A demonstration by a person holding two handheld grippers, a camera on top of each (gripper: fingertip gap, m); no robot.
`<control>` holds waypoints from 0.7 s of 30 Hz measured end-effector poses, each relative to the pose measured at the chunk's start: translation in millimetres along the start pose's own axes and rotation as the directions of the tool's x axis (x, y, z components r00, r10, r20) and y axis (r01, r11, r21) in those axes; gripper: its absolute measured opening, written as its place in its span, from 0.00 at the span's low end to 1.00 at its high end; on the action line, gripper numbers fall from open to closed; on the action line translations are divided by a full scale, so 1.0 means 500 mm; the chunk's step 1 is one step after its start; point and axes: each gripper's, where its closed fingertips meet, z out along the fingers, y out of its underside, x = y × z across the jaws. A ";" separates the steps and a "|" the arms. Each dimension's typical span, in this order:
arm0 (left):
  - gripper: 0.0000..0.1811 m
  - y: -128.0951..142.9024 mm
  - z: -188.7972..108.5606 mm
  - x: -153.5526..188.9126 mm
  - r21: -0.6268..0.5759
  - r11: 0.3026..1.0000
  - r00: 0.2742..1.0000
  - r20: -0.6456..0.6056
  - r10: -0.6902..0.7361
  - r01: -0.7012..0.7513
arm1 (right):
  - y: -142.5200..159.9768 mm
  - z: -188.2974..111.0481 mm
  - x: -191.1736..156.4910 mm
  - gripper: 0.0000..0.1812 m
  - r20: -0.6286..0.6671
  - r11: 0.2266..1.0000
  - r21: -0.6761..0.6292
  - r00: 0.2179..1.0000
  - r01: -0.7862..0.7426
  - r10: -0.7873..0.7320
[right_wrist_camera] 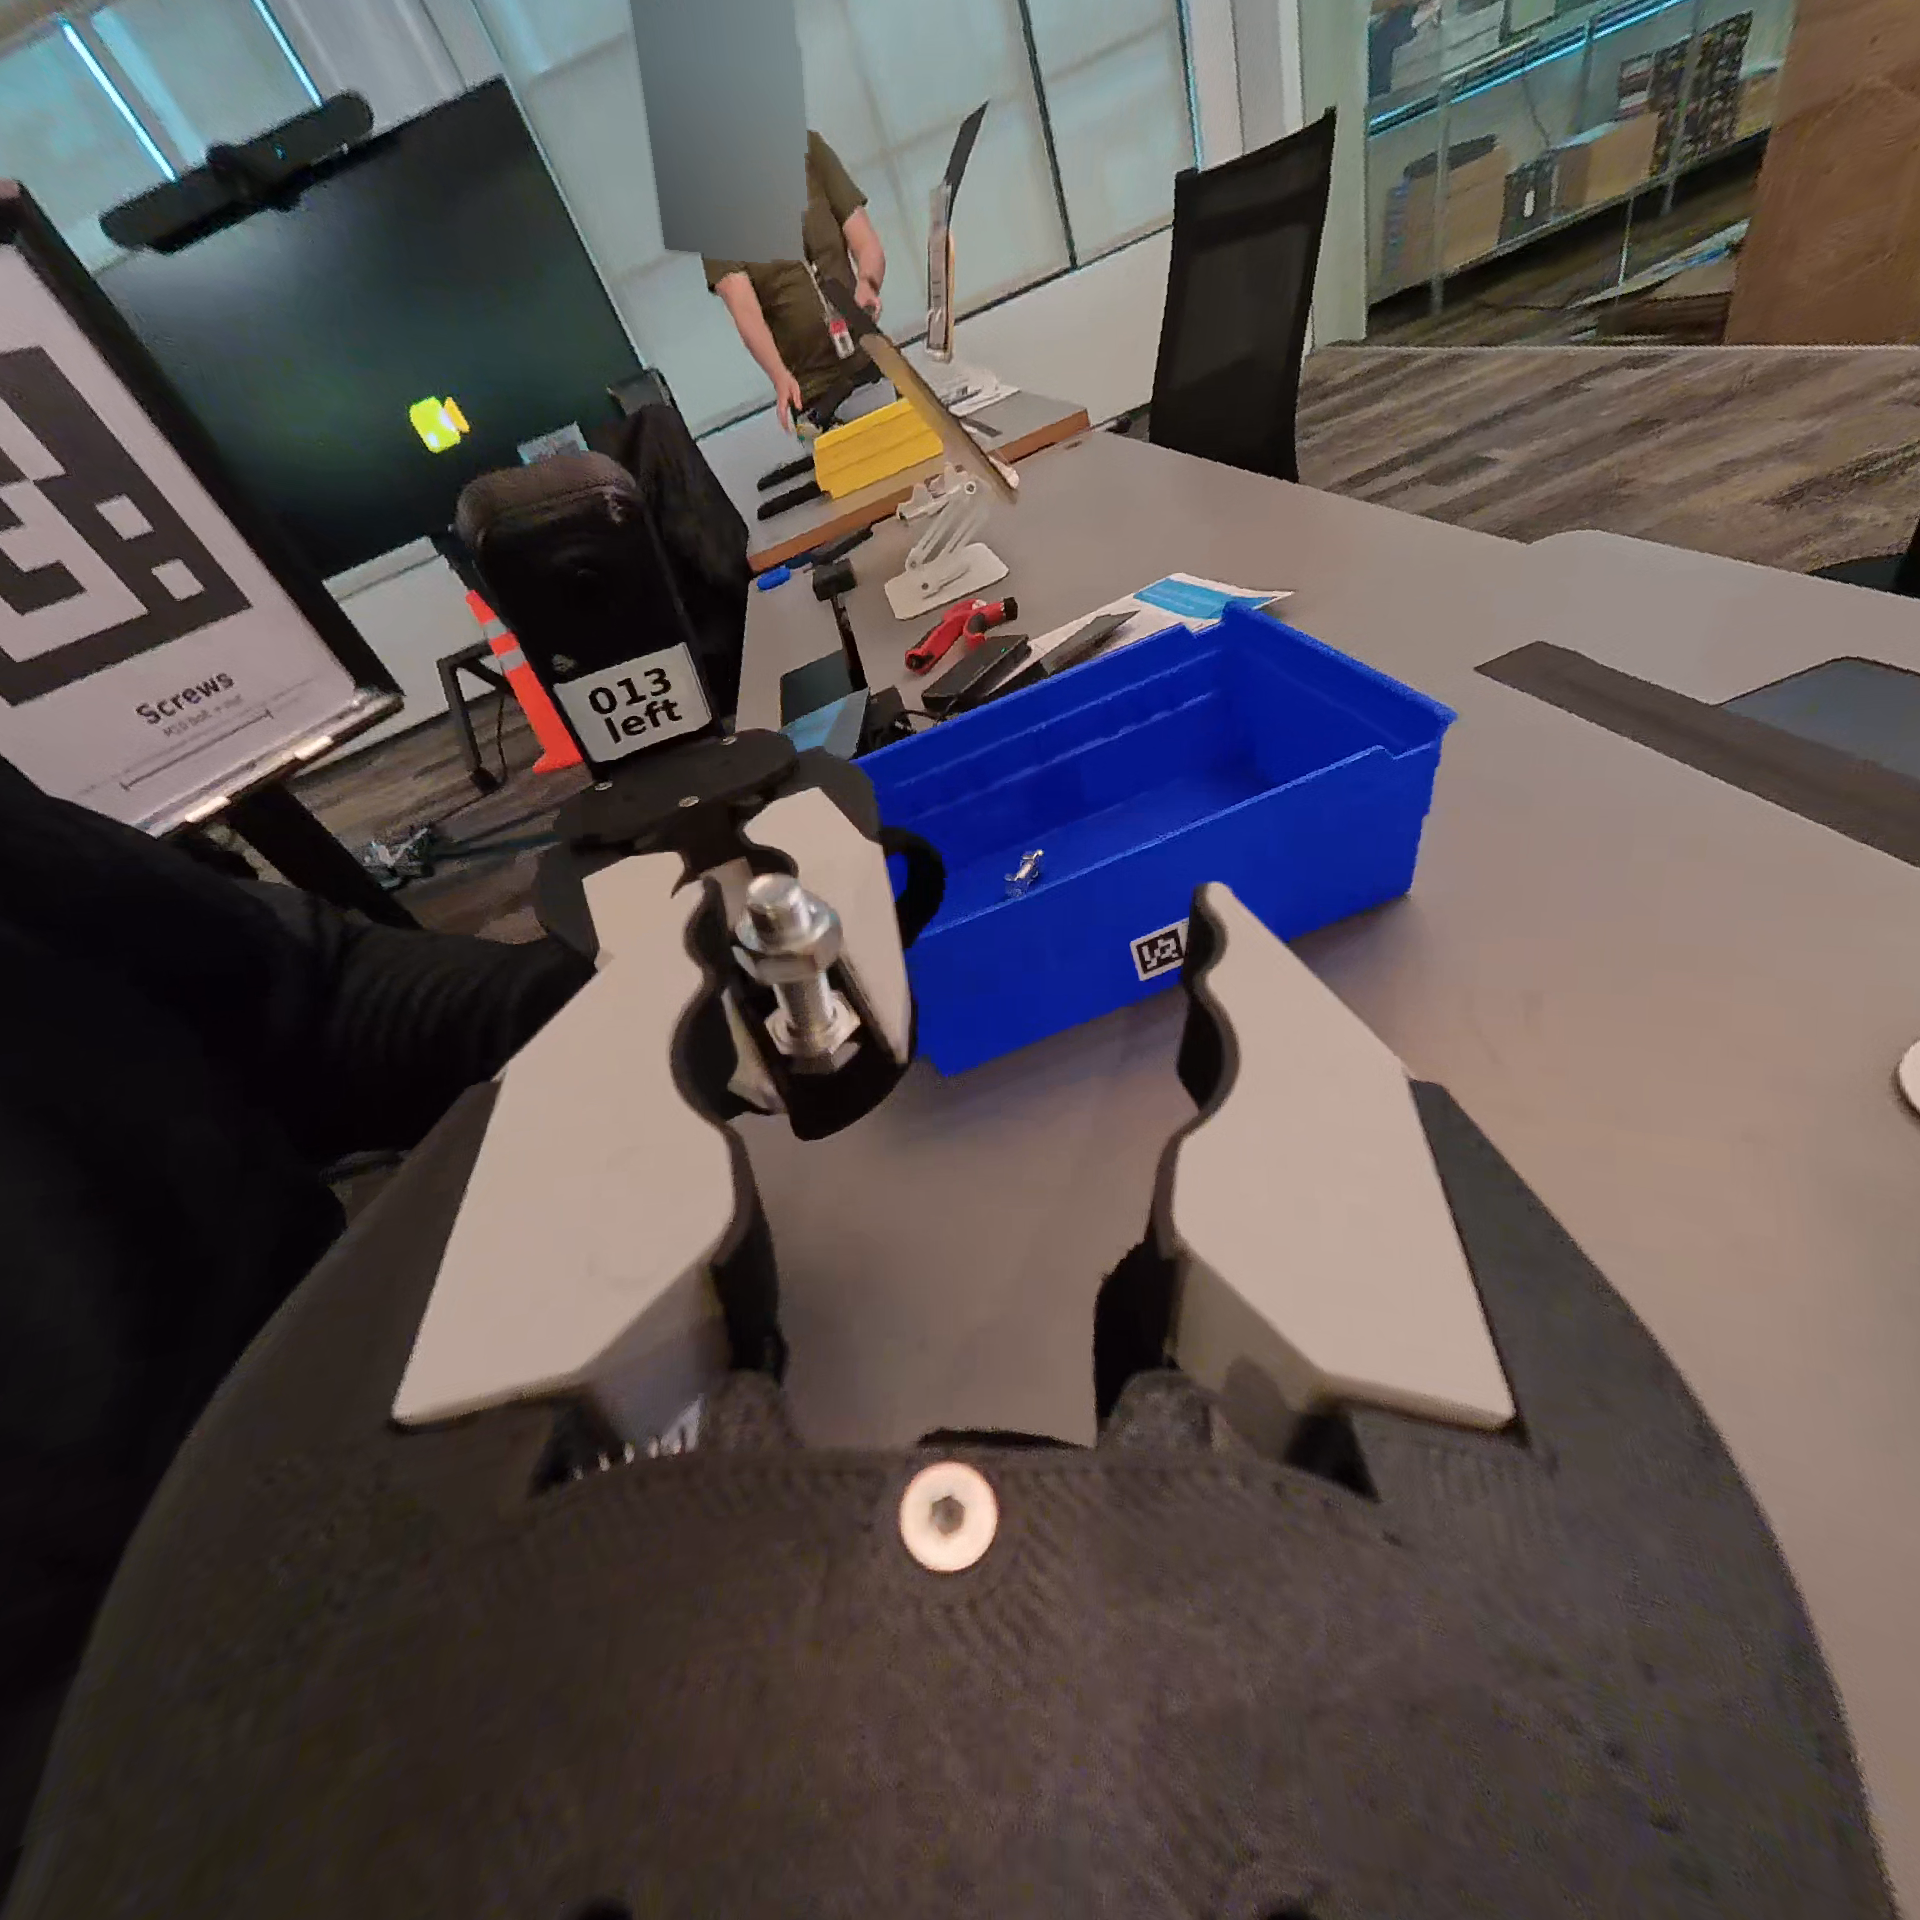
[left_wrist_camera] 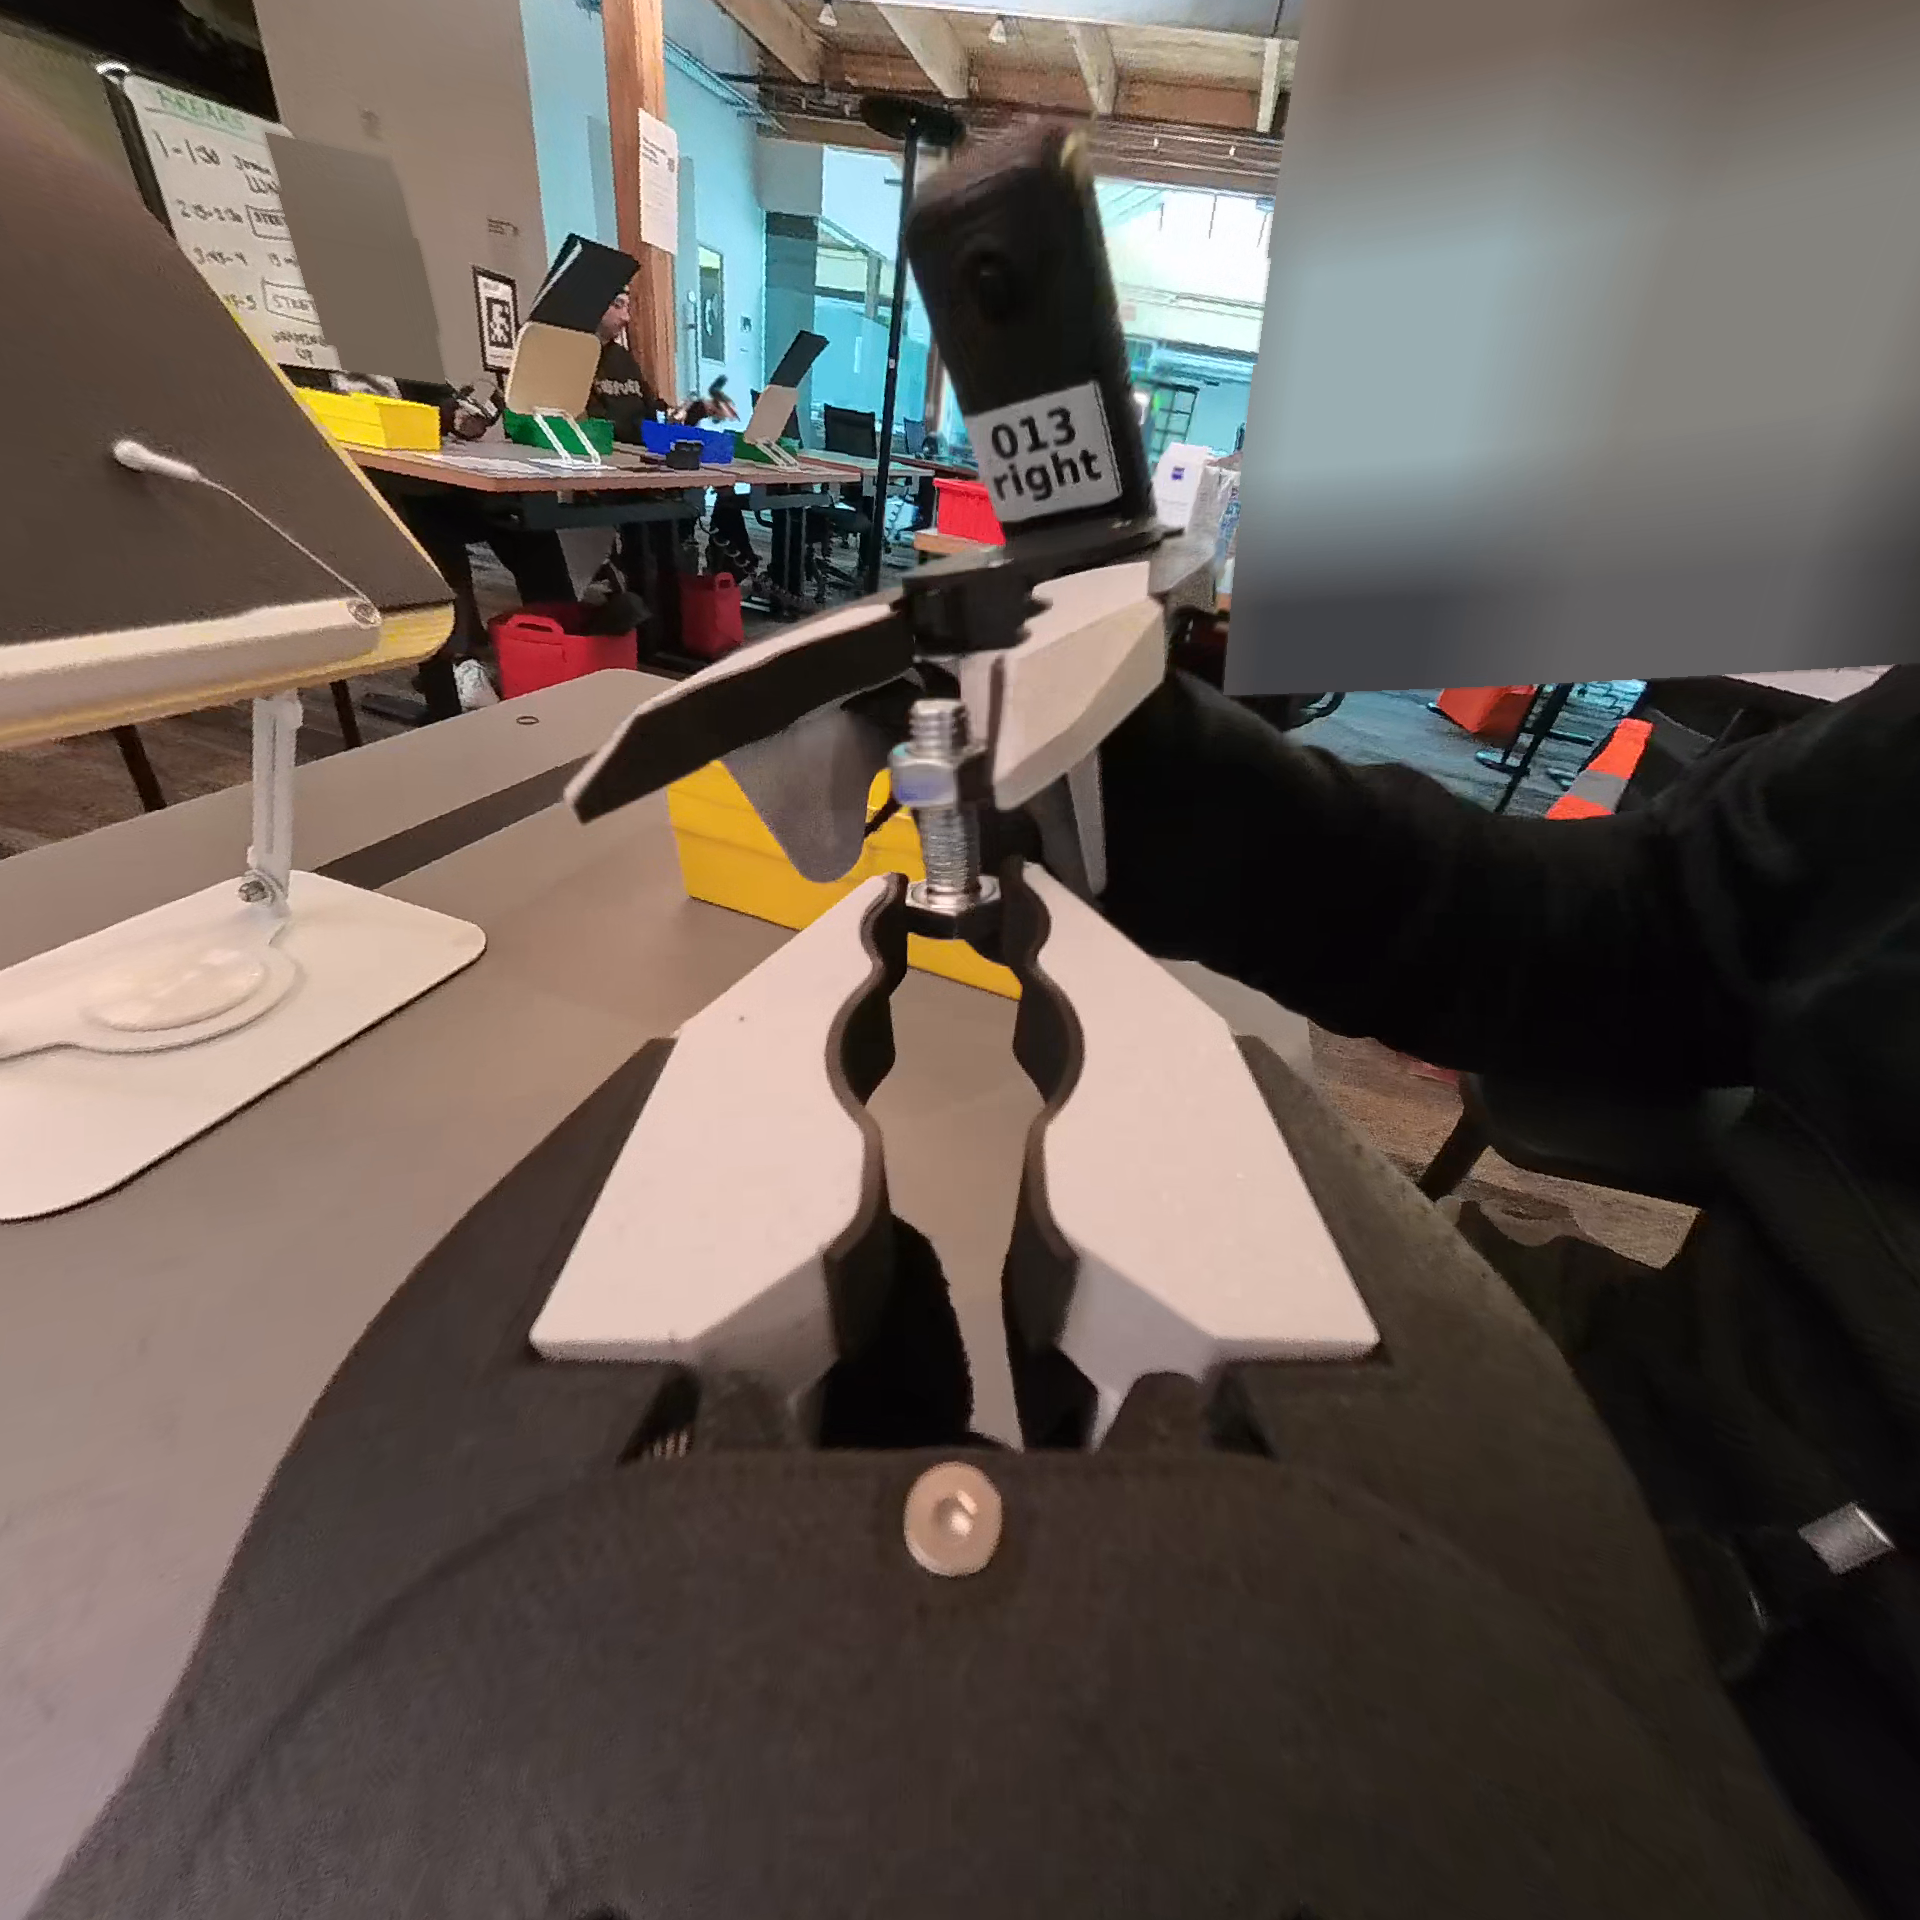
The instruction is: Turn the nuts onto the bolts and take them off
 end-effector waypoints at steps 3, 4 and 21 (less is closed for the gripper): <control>0.09 -0.022 -0.013 -0.003 0.041 0.999 1.000 -0.008 -0.007 0.007 | -0.008 -0.042 0.025 0.40 -0.033 0.999 0.049 0.999 -0.017 0.019; 0.09 -0.030 -0.018 -0.004 0.053 0.999 1.000 -0.009 -0.006 0.006 | -0.002 -0.062 0.048 0.33 -0.081 0.999 0.043 0.997 -0.016 0.019; 0.09 -0.039 -0.030 -0.012 0.058 0.998 1.000 -0.007 -0.009 0.010 | -0.006 -0.061 0.054 0.32 -0.068 0.997 0.070 0.997 -0.042 0.047</control>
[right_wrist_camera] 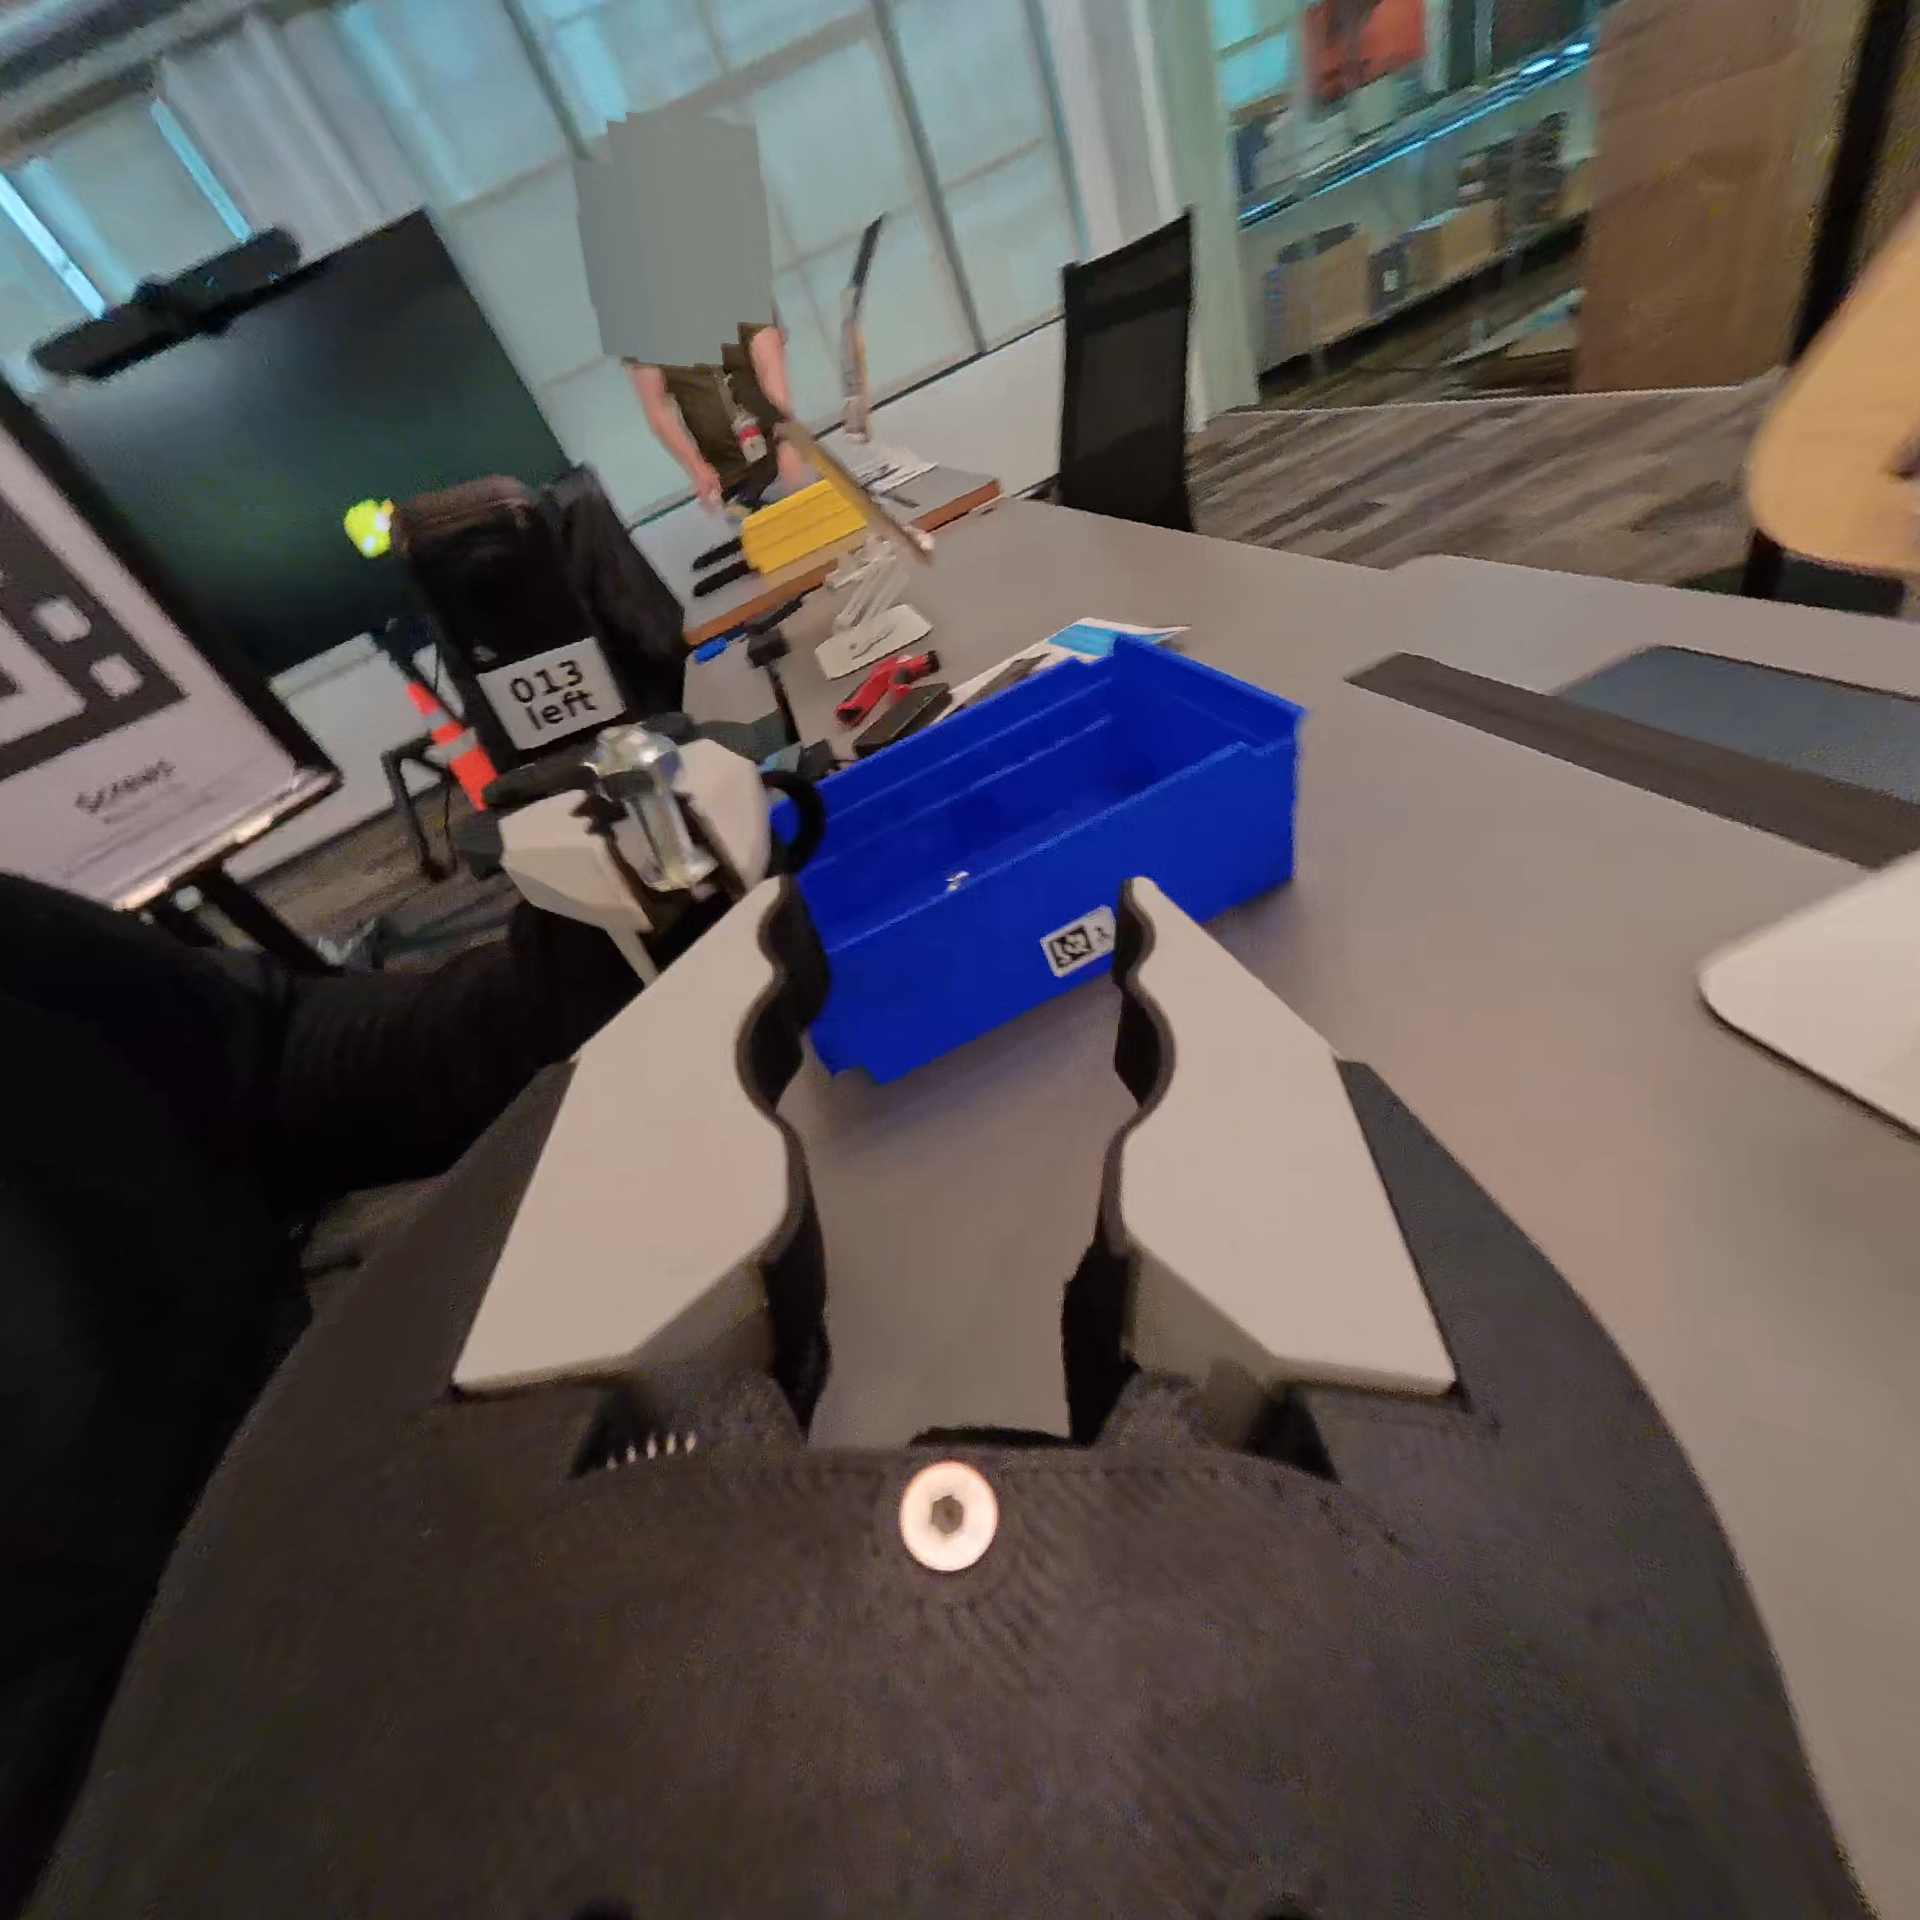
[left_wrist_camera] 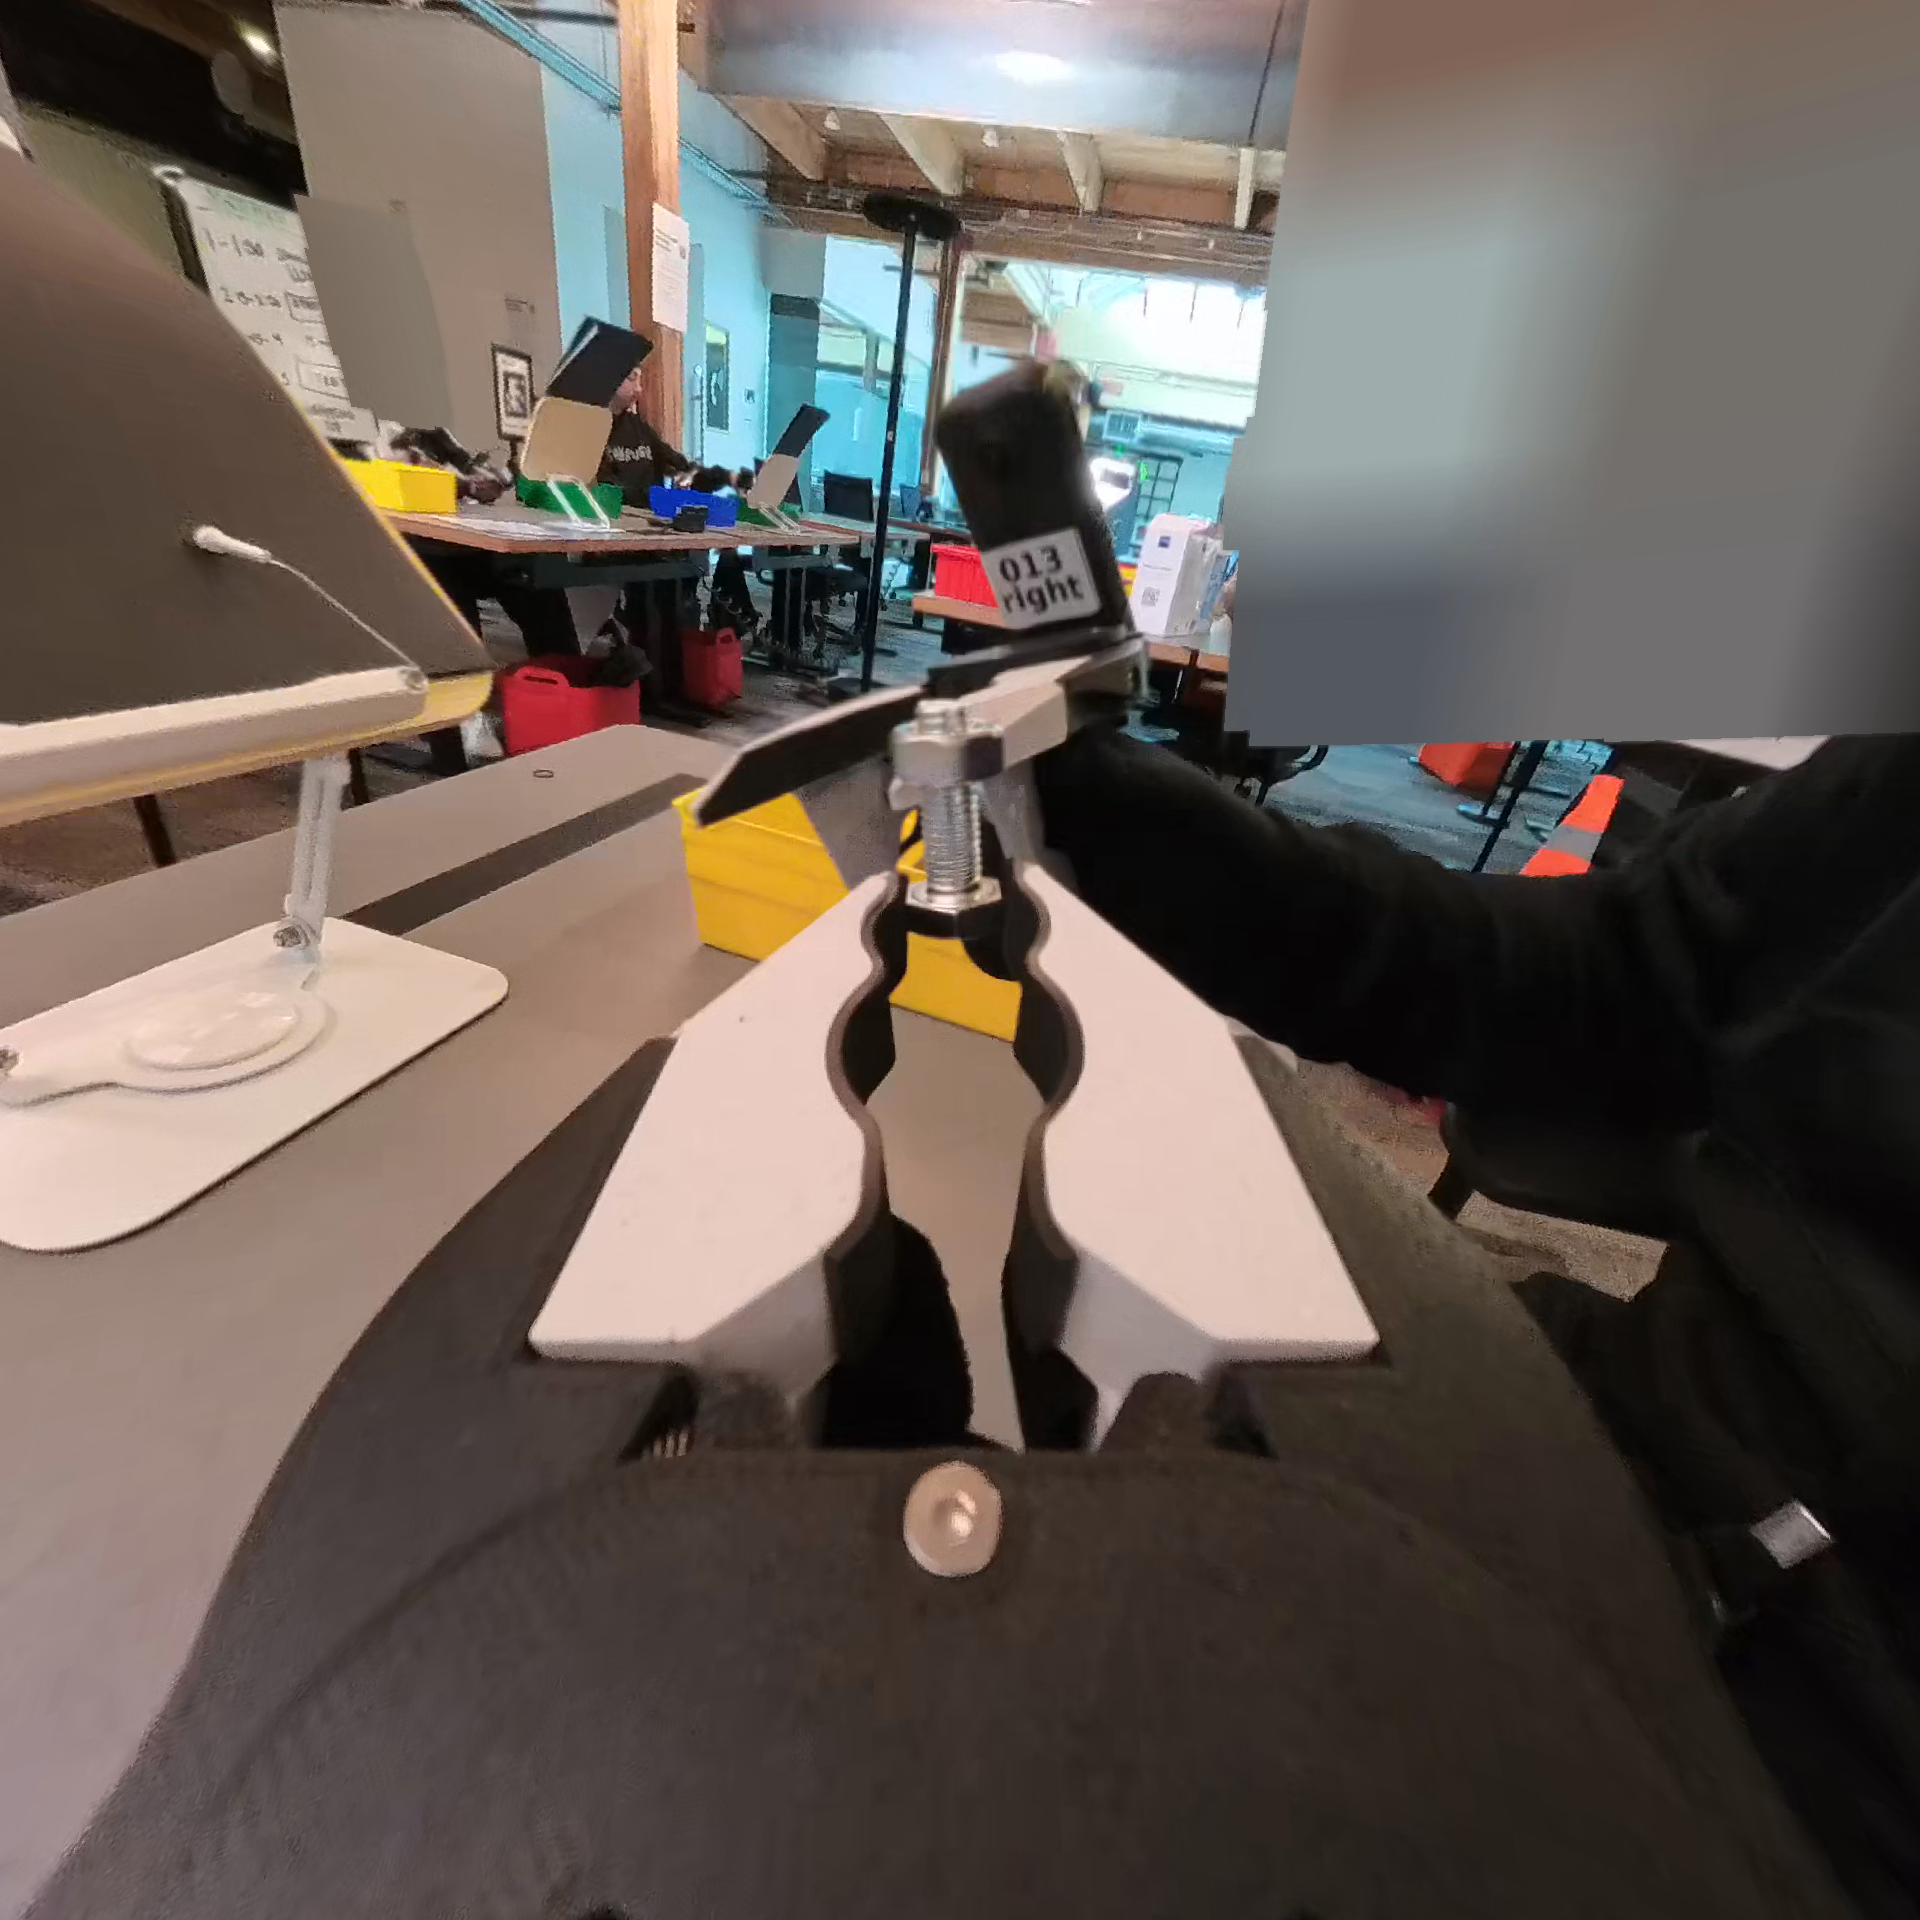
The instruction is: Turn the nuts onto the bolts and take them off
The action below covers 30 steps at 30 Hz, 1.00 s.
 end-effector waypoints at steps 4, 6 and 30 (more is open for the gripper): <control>0.09 0.002 -0.004 -0.005 -0.018 1.000 1.000 0.005 0.022 -0.022 | -0.010 -0.036 0.010 0.40 -0.002 0.999 0.038 0.999 -0.034 0.034; 0.09 0.007 0.001 -0.001 -0.022 1.000 1.000 -0.001 0.018 -0.018 | -0.019 -0.014 -0.023 0.44 0.036 1.000 0.028 0.999 0.008 -0.009; 0.09 0.003 0.001 0.012 -0.036 0.997 0.998 0.001 0.067 -0.067 | -0.027 0.070 -0.092 0.44 0.144 0.998 -0.004 0.988 0.062 -0.061</control>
